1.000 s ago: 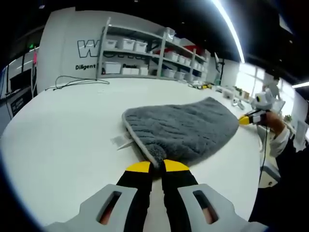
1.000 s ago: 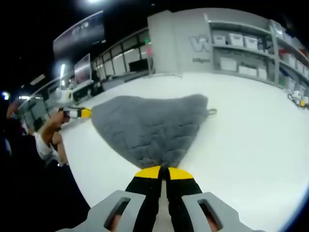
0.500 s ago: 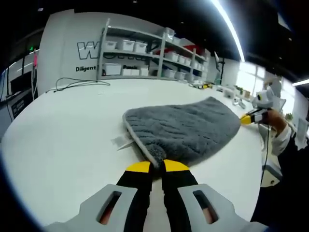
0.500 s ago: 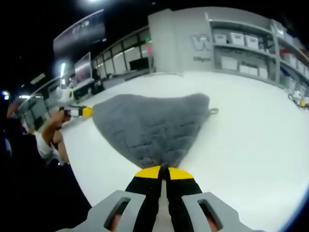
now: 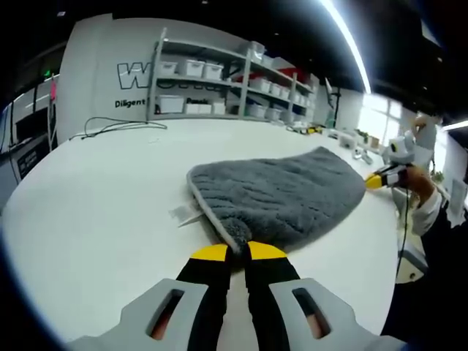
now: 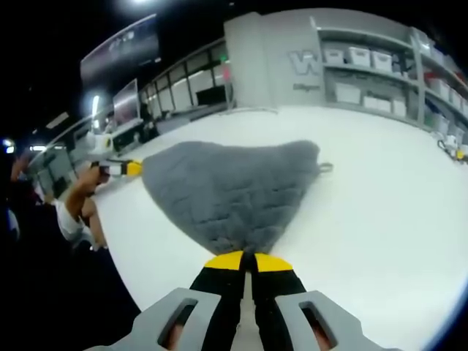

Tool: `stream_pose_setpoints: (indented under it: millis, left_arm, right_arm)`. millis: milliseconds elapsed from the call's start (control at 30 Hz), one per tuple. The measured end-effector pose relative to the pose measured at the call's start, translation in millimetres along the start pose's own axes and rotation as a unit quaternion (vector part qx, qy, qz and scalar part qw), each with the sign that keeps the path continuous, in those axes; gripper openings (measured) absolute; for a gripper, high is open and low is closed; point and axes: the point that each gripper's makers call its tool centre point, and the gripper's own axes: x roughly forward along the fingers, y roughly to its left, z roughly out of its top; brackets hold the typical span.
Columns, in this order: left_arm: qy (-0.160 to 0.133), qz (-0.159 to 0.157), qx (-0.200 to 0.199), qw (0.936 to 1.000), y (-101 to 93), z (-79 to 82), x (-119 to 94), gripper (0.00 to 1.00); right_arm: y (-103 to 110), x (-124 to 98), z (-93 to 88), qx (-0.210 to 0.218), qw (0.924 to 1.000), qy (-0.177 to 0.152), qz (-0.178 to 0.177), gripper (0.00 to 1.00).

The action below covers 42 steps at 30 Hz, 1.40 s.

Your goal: Open the folded towel by lifting each exposed corner and separating the folded layers until the towel lies flat within the target outline without major curled edges

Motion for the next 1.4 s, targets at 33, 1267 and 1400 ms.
stream_pose_setpoints:
  millis: [33,1267,1400]
  left_arm:
    - [0.0,0.0,0.0,1.0,-0.3,-0.1,0.1,0.07]
    - [-0.011,0.009,0.009,0.9999,-4.4,-1.8,1.3,0.07]
    - [-0.012,0.01,0.01,0.9998,-0.9,-0.6,2.1,0.07]
  right_arm:
    - [1.4,-0.1,-0.5,-0.001,1.0,0.0,0.0,0.0]
    - [29.8,-3.3,-13.0,-0.001,0.9999,0.009,0.011,0.0]
    - [32.3,-3.8,-14.5,-0.003,0.9999,0.012,0.012,0.0]
